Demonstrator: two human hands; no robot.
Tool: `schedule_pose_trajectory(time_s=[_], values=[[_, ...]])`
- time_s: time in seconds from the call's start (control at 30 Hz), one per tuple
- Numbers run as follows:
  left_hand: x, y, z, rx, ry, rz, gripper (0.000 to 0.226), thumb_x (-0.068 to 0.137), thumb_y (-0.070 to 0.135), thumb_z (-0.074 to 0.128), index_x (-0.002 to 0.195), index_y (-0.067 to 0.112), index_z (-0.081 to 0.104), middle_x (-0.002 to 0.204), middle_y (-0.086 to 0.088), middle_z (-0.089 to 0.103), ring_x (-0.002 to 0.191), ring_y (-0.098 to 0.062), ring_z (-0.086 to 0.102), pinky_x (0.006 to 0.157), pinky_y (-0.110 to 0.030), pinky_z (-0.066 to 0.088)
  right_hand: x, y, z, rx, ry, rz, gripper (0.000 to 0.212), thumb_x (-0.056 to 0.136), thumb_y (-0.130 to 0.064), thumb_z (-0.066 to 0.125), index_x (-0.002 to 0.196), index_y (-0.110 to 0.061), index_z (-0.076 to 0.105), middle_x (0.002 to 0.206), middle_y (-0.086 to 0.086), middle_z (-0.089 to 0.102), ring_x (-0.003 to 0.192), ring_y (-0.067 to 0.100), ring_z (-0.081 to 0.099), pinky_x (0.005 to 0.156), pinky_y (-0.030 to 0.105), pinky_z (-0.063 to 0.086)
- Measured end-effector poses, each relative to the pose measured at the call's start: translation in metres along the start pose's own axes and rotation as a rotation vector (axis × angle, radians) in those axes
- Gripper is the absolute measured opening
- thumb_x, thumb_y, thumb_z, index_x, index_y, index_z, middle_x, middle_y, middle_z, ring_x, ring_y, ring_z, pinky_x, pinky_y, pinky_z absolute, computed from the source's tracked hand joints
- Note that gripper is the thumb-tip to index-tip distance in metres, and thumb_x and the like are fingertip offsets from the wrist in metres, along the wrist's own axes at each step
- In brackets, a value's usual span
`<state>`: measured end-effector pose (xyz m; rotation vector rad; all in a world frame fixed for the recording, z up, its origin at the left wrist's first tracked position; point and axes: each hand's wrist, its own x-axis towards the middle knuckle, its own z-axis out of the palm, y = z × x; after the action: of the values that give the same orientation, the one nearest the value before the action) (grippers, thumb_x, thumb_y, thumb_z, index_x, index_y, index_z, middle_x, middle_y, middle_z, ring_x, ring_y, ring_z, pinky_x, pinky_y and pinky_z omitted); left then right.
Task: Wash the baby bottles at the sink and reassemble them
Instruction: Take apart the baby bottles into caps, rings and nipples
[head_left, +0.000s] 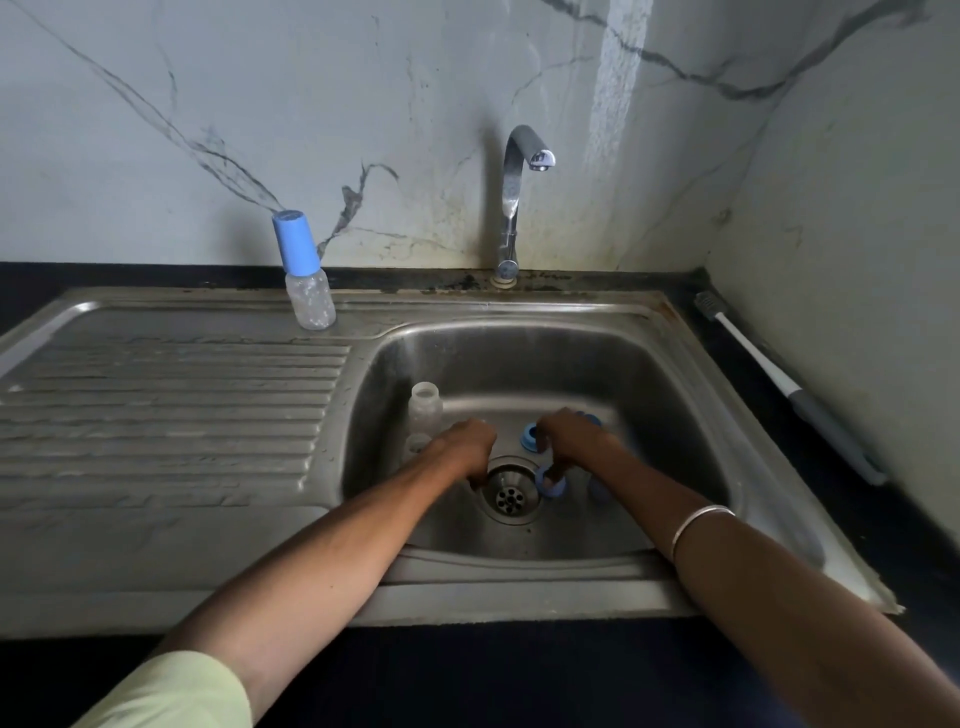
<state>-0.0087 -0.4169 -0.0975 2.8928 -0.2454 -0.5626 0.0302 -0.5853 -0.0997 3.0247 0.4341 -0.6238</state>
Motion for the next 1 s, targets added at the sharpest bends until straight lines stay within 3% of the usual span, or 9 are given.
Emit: schedule_pose_trajectory(time_s=[0.13, 0.27, 0.4, 0.5, 0.63, 0.8, 0.9, 1.0], values=[[-0.008, 0.000, -0.019, -0.102, 0.115, 0.004, 0.025, 0.078, 0.014, 0.083, 0.097, 0.018, 0.068, 0.099, 0.001, 0.064, 0.091, -0.016, 0.063, 0.075, -0.029, 0.052, -0.004, 0.015, -0.014, 0.209, 0.096, -0.010, 0.055, 0.064, -0.031, 0.090, 0.113, -0.024, 0.066, 0.119, 0.001, 0.064, 0.106, 0.019, 0.061, 0.090, 0.030, 0.048], [-0.023, -0.012, -0.045, -0.295, 0.370, 0.015, 0.011, 0.083, 0.008, 0.076, 0.089, 0.017, 0.076, 0.091, 0.004, 0.074, 0.089, -0.010, 0.068, 0.082, -0.027, 0.056, -0.014, 0.011, -0.039, 0.429, 0.234, -0.076, 0.040, 0.072, -0.030, 0.084, 0.107, -0.022, 0.067, 0.104, -0.004, 0.066, 0.095, 0.010, 0.061, 0.081, 0.023, 0.049], [-0.041, -0.041, -0.064, -0.478, 0.615, 0.034, 0.014, 0.084, 0.006, 0.072, 0.080, 0.020, 0.075, 0.075, 0.008, 0.070, 0.073, -0.004, 0.066, 0.069, -0.016, 0.049, -0.024, -0.011, -0.064, 0.564, 0.389, -0.137, 0.018, 0.081, -0.026, 0.077, 0.093, -0.029, 0.064, 0.088, -0.014, 0.063, 0.086, 0.001, 0.060, 0.069, 0.013, 0.043], [-0.058, -0.074, -0.077, -0.579, 0.801, 0.051, 0.020, 0.083, 0.004, 0.073, 0.079, 0.024, 0.074, 0.073, 0.013, 0.069, 0.069, 0.001, 0.066, 0.069, -0.014, 0.051, -0.026, -0.034, -0.079, 0.602, 0.472, -0.240, 0.015, 0.086, -0.026, 0.072, 0.101, -0.023, 0.069, 0.093, -0.011, 0.067, 0.087, 0.000, 0.061, 0.075, 0.014, 0.046], [-0.079, -0.117, -0.097, -0.672, 0.955, 0.022, 0.015, 0.082, 0.001, 0.073, 0.084, 0.016, 0.075, 0.077, 0.007, 0.072, 0.071, -0.002, 0.068, 0.074, -0.016, 0.056, -0.017, -0.079, -0.099, 0.669, 0.543, -0.333, 0.015, 0.090, -0.021, 0.069, 0.104, -0.019, 0.073, 0.098, -0.006, 0.071, 0.087, 0.002, 0.063, 0.070, 0.005, 0.044], [-0.080, -0.181, -0.110, -0.773, 1.118, -0.116, 0.011, 0.080, 0.004, 0.074, 0.080, 0.015, 0.075, 0.074, 0.000, 0.074, 0.064, -0.012, 0.070, 0.075, -0.032, 0.060, 0.022, -0.142, -0.114, 0.793, 0.512, -0.367, 0.016, 0.087, -0.015, 0.071, 0.103, -0.021, 0.071, 0.093, 0.003, 0.073, 0.083, 0.017, 0.071, 0.074, 0.040, 0.060], [-0.075, -0.204, -0.104, -0.816, 1.234, -0.169, 0.003, 0.082, 0.011, 0.075, 0.083, 0.014, 0.076, 0.075, 0.004, 0.074, 0.068, -0.010, 0.071, 0.075, -0.033, 0.060, 0.048, -0.172, -0.117, 0.881, 0.481, -0.339, 0.032, 0.084, -0.015, 0.074, 0.114, -0.015, 0.064, 0.098, 0.007, 0.070, 0.091, 0.025, 0.069, 0.078, 0.044, 0.059], [-0.070, -0.219, -0.101, -0.814, 1.310, -0.207, 0.001, 0.084, 0.015, 0.075, 0.084, 0.015, 0.076, 0.075, 0.009, 0.072, 0.069, -0.004, 0.068, 0.076, -0.030, 0.059, 0.072, -0.201, -0.126, 0.889, 0.458, -0.321, 0.063, 0.078, -0.026, 0.080, 0.133, -0.012, 0.051, 0.116, 0.005, 0.063, 0.100, 0.023, 0.066, 0.084, 0.042, 0.057]])
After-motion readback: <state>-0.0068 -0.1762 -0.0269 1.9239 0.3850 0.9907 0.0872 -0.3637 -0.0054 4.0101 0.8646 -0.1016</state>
